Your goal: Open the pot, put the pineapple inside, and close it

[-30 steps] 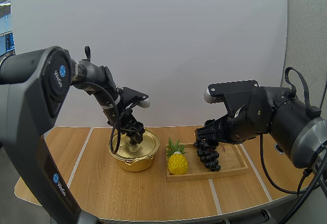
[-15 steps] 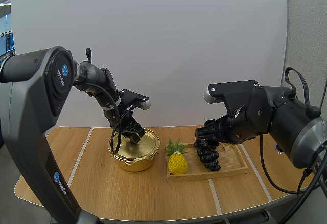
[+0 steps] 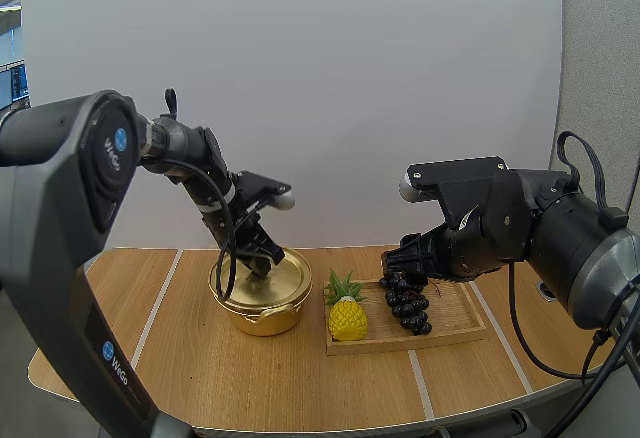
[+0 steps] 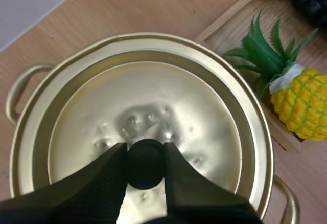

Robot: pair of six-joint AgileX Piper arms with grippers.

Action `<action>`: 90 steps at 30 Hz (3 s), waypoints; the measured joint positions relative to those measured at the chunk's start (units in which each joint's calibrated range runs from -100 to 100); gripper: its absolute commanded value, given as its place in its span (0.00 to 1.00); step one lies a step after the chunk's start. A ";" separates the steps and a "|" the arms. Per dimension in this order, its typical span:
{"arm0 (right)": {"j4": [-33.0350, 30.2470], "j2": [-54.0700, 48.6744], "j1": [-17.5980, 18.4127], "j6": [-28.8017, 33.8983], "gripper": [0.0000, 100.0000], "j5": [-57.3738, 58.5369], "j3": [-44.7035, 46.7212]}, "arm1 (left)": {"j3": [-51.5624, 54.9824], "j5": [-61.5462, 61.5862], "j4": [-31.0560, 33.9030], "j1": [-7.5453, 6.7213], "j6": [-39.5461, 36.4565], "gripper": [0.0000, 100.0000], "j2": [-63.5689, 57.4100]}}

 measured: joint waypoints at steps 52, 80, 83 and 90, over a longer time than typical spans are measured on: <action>13.00 14.81 1.28 0.00 1.00 2.38 -6.64 | -49.46 -1.83 -0.11 5.30 -14.68 0.00 -23.99; -17.04 37.48 18.10 38.07 1.00 -3.71 -13.55 | -49.46 -1.83 -0.11 5.30 -14.68 0.00 -23.99; -17.15 39.14 18.10 39.37 1.00 -3.56 -14.11 | -49.46 -1.83 -0.11 5.30 -14.68 0.00 -23.99; -17.15 43.46 16.86 41.19 1.00 -3.38 -14.13 | -49.46 -1.83 -0.11 5.30 -14.68 0.00 -23.99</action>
